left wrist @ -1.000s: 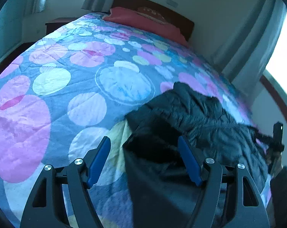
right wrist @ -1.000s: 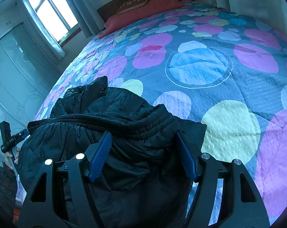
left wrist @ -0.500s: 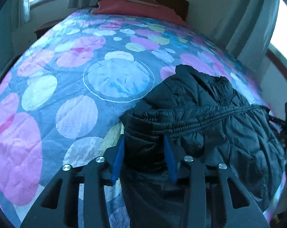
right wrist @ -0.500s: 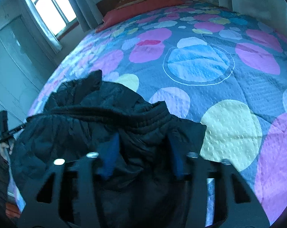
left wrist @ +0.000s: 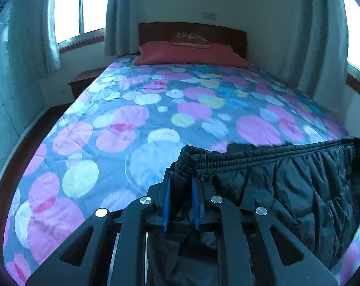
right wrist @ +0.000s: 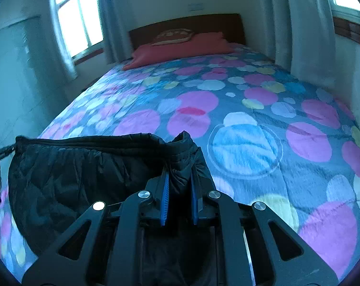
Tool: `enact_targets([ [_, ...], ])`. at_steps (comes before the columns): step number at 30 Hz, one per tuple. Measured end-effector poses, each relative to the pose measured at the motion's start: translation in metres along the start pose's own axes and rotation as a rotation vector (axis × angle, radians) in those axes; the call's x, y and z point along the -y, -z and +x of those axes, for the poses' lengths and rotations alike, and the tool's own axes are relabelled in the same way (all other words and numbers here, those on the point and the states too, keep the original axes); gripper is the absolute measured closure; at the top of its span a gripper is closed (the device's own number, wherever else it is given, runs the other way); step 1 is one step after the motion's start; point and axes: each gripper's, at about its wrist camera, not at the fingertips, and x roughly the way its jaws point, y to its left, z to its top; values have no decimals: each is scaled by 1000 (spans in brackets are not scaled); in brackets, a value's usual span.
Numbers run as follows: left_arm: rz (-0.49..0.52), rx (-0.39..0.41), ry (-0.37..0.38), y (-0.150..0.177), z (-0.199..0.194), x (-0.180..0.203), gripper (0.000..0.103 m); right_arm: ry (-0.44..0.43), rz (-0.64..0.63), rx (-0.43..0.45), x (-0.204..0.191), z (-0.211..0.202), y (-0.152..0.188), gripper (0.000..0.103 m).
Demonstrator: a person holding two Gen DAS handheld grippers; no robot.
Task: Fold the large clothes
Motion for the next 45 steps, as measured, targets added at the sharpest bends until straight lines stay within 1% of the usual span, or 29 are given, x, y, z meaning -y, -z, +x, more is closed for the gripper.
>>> enact_targets([
  [2, -17, -19, -32, -5, 19, 3, 88, 30, 20, -13, 2, 23, -8, 88],
  [3, -19, -34, -60, -5, 32, 4, 88, 38, 24, -24, 3, 32, -7, 88],
  [4, -24, -48, -80, -2, 42, 5, 88, 50, 31, -50, 4, 47, -7, 88],
  [7, -41, -111, -131, 12, 75, 5, 87, 83, 34, -123, 6, 80, 4, 88],
  [9, -33, -146, -161, 26, 95, 5, 87, 107, 25, -171, 8, 100, 15, 86],
  [11, -34, -155, -185, 33, 105, 5, 86, 124, 25, -207, 11, 115, 25, 83],
  [14, -24, -160, -206, 40, 117, 9, 85, 133, 47, -213, 15, 125, 35, 79],
  [19, -3, -175, -241, 45, 134, 15, 82, 134, 66, -210, 19, 130, 40, 77],
  [21, -15, -177, -220, 42, 130, 12, 81, 133, 72, -219, 20, 131, 37, 75],
  [22, -28, -182, -206, 41, 127, 9, 77, 131, 75, -222, 19, 130, 35, 72],
  [23, -41, -185, -206, 40, 123, 5, 73, 131, 77, -224, 19, 127, 34, 66],
  [25, -88, -178, -205, 39, 106, -4, 58, 148, 76, -224, 19, 122, 31, 60],
  [26, -121, -169, -202, 38, 94, -10, 56, 167, 78, -215, 17, 113, 30, 59],
  [28, -182, -134, -220, 36, 70, -18, 54, 197, 83, -195, 14, 100, 28, 57],
  [29, -205, -117, -231, 35, 58, -20, 54, 227, 76, -173, 8, 89, 25, 57],
  [30, -228, -94, -233, 34, 46, -19, 54, 239, 68, -152, 1, 81, 23, 57],
  [31, -254, -61, -202, 33, 31, -14, 54, 226, 60, -120, -12, 69, 20, 57],
  [32, -261, -50, -179, 33, 25, -9, 54, 210, 59, -104, -20, 64, 19, 57],
  [33, -266, -36, -135, 34, 18, 5, 54, 185, 54, -92, -34, 60, 19, 57],
  [35, -272, -36, -72, 36, 18, 26, 54, 132, 38, -82, -61, 61, 19, 57],
  [37, -271, -59, -6, 39, 28, 53, 54, 78, 2, -96, -95, 71, 21, 57],
  [39, -258, -80, 16, 43, 41, 73, 54, 57, -26, -107, -119, 83, 23, 57],
  [40, -255, -90, 22, 46, 49, 83, 54, 52, -34, -112, -127, 87, 24, 57],
  [41, -249, -92, 12, 49, 57, 91, 54, 48, -47, -121, -137, 94, 26, 57],
  [42, -227, -95, -17, 52, 64, 97, 54, 58, -63, -129, -143, 101, 28, 57],
  [43, -207, -101, -35, 54, 71, 100, 54, 93, -94, -137, -150, 110, 33, 57],
  [44, -189, -111, -51, 58, 80, 101, 54, 112, -111, -146, -152, 117, 39, 54],
  [45, -187, -111, -53, 63, 84, 101, 53, 116, -110, -156, -151, 122, 43, 52],
])
